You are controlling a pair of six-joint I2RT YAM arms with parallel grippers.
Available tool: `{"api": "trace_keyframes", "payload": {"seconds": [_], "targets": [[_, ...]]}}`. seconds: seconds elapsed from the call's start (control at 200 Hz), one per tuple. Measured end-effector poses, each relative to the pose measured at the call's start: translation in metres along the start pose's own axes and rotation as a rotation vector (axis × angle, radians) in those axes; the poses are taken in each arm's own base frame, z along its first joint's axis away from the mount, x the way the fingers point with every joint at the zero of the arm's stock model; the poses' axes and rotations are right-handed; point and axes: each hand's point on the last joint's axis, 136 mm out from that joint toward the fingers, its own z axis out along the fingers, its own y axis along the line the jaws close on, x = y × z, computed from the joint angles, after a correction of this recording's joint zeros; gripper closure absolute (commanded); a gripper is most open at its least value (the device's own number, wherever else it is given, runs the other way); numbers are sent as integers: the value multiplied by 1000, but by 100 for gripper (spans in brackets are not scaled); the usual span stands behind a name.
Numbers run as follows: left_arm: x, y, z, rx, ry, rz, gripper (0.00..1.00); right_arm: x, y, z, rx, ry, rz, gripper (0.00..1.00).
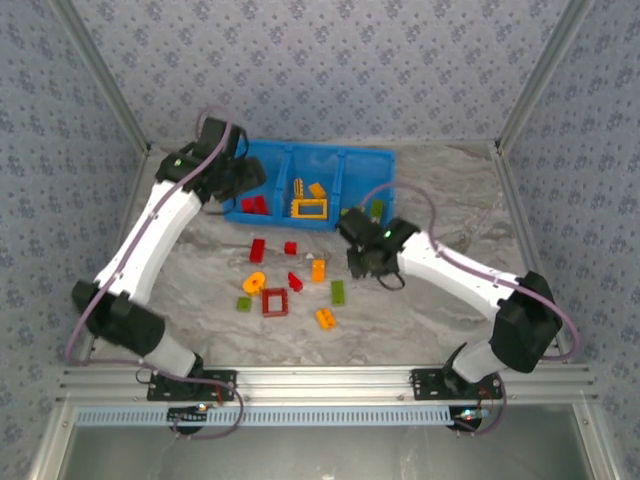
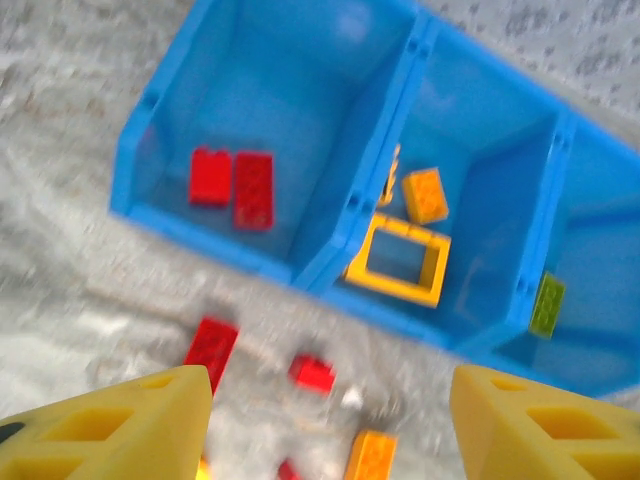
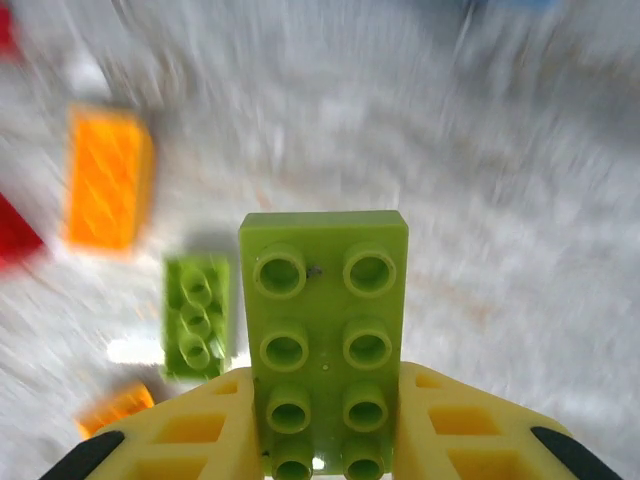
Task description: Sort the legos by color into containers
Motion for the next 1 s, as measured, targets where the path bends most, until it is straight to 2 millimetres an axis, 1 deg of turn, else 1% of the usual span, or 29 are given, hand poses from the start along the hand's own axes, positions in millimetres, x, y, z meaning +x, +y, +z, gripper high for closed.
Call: {"api": "trace_keyframes", "payload": {"seconds": [0.02, 0.05, 0.09, 0.13, 0.175, 0.195, 0.2, 0.205, 0.22, 0.24, 0.29, 0.41, 0.495, 0.6, 0.69, 0.745, 0.849, 0.924, 0.999], "targets": [[5, 3, -4, 6, 3, 0, 31, -15, -5, -2, 3, -15, 24, 68], [15, 9, -11, 18, 8, 1, 31, -31, -9, -2, 4, -27, 41, 68], [29, 19, -19, 30, 12, 1, 31, -54, -14, 1, 10, -44, 64, 68], [43, 30, -24, 32, 25, -3, 29, -74, -18, 9, 17, -51, 79, 68], [59, 42, -26, 31, 41, -8, 29, -96, -22, 23, 24, -48, 96, 68], [66, 47, -26, 30, 50, -14, 28, -102, -24, 27, 30, -43, 100, 68], [66, 47, -26, 30, 50, -14, 28, -105, -24, 30, 31, -43, 100, 68], [71, 50, -24, 25, 60, -13, 28, -109, -24, 33, 32, -41, 103, 68], [74, 53, -26, 25, 60, -16, 26, -112, -25, 36, 32, -38, 106, 68], [80, 57, -24, 21, 70, -21, 26, -123, -26, 46, 38, -34, 113, 67], [96, 69, -19, 7, 100, -32, 25, -141, -29, 64, 40, -24, 131, 68], [131, 93, -3, -35, 180, -39, 24, -173, -36, 103, 35, -14, 173, 66], [149, 103, 6, -56, 228, -38, 24, -189, -43, 122, 36, -14, 197, 66], [162, 110, 10, -54, 255, -40, 24, -209, -46, 133, 26, -23, 220, 65], [179, 121, 13, -68, 289, -45, 25, -223, -45, 145, 9, -38, 231, 64], [189, 128, 15, -81, 312, -50, 25, -225, -45, 153, 6, -31, 233, 62], [205, 140, 18, -117, 354, -52, 26, -219, -45, 168, 9, 0, 233, 61], [209, 144, 19, -129, 367, -51, 27, -213, -45, 175, 12, 23, 232, 60], [210, 145, 21, -134, 369, -48, 27, -210, -44, 177, 9, 37, 233, 55]]}}
